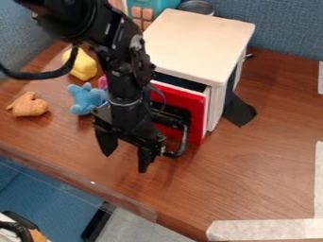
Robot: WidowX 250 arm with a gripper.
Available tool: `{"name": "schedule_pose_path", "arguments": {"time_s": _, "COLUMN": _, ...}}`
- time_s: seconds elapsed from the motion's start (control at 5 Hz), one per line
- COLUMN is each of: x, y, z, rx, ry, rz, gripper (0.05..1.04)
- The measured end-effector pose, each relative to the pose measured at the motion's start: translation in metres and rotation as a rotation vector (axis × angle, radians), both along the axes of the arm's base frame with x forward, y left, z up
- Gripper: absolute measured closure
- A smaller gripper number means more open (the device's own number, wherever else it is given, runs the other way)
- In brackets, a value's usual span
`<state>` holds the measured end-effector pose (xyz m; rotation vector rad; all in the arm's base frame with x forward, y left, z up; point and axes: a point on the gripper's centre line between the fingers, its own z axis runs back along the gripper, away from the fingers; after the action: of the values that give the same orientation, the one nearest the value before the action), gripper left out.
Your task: Closed the drawer
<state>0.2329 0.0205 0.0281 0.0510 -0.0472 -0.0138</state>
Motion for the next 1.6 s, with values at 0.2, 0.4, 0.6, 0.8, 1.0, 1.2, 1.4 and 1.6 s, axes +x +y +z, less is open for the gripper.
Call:
{"name": "schedule_pose_path", "arguments": {"time_s": 0.2, "x": 0.007, "y": 0.002, "z": 0.0, "rx": 0.006, "ry": -0.008, "rz": 0.012, "gripper": 0.083}}
{"name": "schedule_pose_path", "arguments": {"time_s": 0.4, "x": 0.019, "y": 0.002, "z": 0.003, "rx": 0.009, "ry": -0.022, "rz": 0.013, "gripper": 0.083}}
{"name": "schedule_pose_path", "arguments": {"time_s": 0.6, "x": 0.027, "y": 0.003, "z": 0.003, "rx": 0.009, "ry": -0.029, "rz": 0.021, "gripper": 0.083}}
{"name": "schedule_pose_path", "arguments": {"time_s": 0.8, "x": 0.027, "y": 0.005, "z": 0.0, "rx": 0.017, "ry": -0.018, "rz": 0.023, "gripper": 0.083}}
{"name": "schedule_pose_path", "arguments": {"time_s": 1.0, "x": 0.026, "y": 0.004, "z": 0.0, "rx": 0.018, "ry": -0.017, "rz": 0.022, "gripper": 0.083}}
{"name": "schedule_pose_path", "arguments": {"time_s": 1.2, "x": 0.017, "y": 0.002, "z": 0.011, "rx": 0.008, "ry": -0.039, "rz": 0.041, "gripper": 0.083}}
{"name": "schedule_pose_path", "arguments": {"time_s": 1.4, "x": 0.001, "y": -0.002, "z": 0.027, "rx": -0.004, "ry": -0.064, "rz": 0.028, "gripper": 0.083}}
{"name": "schedule_pose_path", "arguments": {"time_s": 1.6, "x": -0.015, "y": -0.005, "z": 0.037, "rx": -0.018, "ry": -0.079, "rz": 0.005, "gripper": 0.083}}
